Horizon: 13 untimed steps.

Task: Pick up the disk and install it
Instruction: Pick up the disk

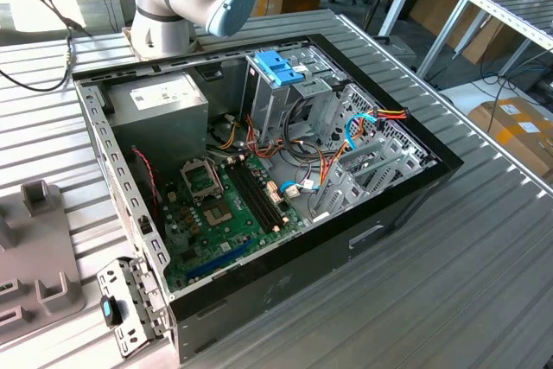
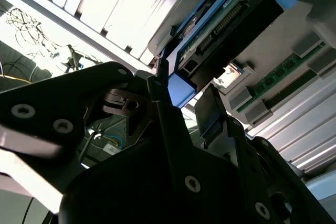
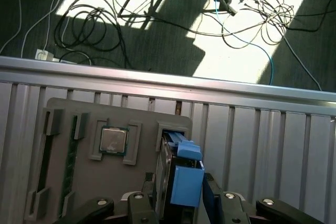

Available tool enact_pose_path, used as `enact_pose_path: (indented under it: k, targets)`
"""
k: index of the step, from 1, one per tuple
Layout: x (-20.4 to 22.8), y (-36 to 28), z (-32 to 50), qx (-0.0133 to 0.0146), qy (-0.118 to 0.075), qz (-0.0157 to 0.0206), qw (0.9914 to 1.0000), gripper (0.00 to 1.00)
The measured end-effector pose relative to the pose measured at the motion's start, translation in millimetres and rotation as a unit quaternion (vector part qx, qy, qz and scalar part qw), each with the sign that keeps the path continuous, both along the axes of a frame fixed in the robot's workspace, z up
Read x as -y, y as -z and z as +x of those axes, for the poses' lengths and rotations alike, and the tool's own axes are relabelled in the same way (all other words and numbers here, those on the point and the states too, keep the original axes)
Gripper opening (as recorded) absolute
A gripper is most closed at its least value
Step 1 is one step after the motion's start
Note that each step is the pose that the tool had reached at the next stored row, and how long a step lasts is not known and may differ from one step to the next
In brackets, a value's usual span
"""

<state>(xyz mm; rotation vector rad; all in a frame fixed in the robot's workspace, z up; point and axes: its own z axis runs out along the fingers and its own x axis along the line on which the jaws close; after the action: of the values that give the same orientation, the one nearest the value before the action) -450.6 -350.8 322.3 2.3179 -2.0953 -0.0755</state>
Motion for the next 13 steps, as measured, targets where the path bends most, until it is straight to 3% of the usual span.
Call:
enact_pose_path:
  k: [13]
  targets:
    - [0.0,2.7,-0.5,0.0,0.0,0.0,1.0,0.48]
